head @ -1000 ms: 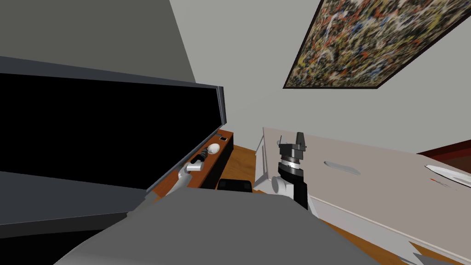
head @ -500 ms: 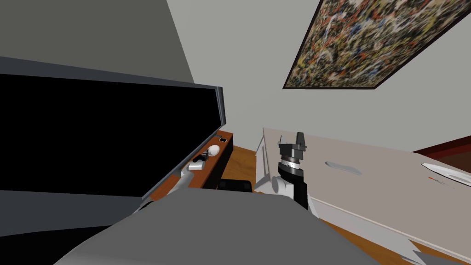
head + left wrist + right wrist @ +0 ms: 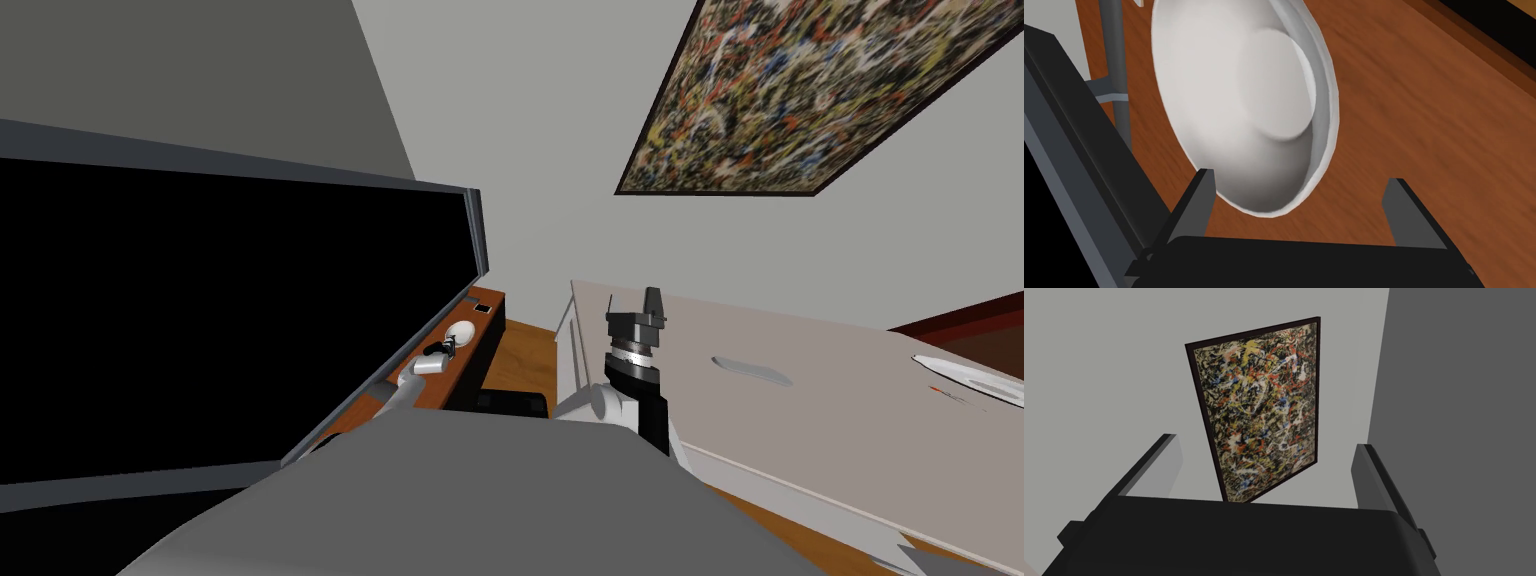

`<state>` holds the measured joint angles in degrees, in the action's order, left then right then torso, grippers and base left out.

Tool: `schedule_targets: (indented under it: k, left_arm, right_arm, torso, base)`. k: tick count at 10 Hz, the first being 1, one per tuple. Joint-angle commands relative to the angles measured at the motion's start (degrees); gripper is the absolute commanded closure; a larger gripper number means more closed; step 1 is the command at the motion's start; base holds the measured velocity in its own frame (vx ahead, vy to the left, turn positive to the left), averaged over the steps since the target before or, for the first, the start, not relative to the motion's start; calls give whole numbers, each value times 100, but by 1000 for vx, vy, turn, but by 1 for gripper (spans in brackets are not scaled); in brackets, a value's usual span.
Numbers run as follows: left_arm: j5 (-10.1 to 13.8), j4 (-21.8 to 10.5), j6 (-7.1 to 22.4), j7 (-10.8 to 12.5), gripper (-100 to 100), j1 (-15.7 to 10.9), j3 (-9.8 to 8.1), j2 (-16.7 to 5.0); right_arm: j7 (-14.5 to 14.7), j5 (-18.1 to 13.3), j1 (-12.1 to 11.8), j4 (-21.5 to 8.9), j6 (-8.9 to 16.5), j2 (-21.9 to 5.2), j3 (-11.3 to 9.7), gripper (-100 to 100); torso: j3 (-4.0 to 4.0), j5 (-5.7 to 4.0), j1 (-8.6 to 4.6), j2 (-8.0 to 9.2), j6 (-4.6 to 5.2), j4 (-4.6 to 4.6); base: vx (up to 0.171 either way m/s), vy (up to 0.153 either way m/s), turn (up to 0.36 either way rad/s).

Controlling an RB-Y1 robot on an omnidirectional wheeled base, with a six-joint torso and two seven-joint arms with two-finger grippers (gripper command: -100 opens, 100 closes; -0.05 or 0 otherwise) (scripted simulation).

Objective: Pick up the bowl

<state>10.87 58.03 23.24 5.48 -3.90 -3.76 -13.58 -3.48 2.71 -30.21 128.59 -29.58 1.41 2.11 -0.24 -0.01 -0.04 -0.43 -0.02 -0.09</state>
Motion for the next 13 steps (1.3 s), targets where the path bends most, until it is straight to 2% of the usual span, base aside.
schedule_targets:
  k: [1, 3, 4, 5, 8, 9, 10, 13]
  left_arm:
    - [39, -267, 42, 7, -100, -109, 17, 25]
    - [61, -295, 58, 3, -100, -98, 31, 28]
    - [61, -311, 58, 4, 0, -102, 32, 33]
    - [22, -505, -138, -7, -100, -113, 25, 93]
    - [-38, -799, -432, -22, -100, -130, 15, 185]
    - [3, -766, -373, -27, -100, -144, 27, 148]
    - [-1, -777, -394, -27, 100, -144, 26, 153]
    - [-3, -760, -403, -30, 100, -164, 22, 141]
  right_arm:
    - [0, 0, 0, 0, 0, 0, 0, 0]
    - [0, 0, 1, 0, 0, 0, 0, 0]
    - [0, 0, 1, 0, 0, 0, 0, 0]
    - [0, 0, 1, 0, 0, 0, 0, 0]
    - [0, 0, 1, 0, 0, 0, 0, 0]
    - [0, 0, 1, 0, 0, 0, 0, 0]
    - [0, 0, 1, 0, 0, 0, 0, 0]
    - [0, 0, 1, 0, 0, 0, 0, 0]
  torso:
    - [0, 0, 0, 0, 0, 0]
    - [6, -1, -2, 13, 0, 2]
    - [14, -1, 0, 26, -1, 5]
    - [20, -1, 1, 36, -1, 7]
    - [22, -1, -1, 39, -1, 8]
    - [24, -1, 2, 42, -1, 9]
    - [24, -1, 2, 43, -1, 9]
    - [19, 11, 6, 46, -6, -4]
  base:
    - [98, -9, -37]
    - [46, -6, -20]
    - [6, -1, 2]
    - [42, 6, 2]
    - [5, -6, 17]
    - [0, 0, 0]
    - [0, 0, 0]
    - [0, 0, 0]
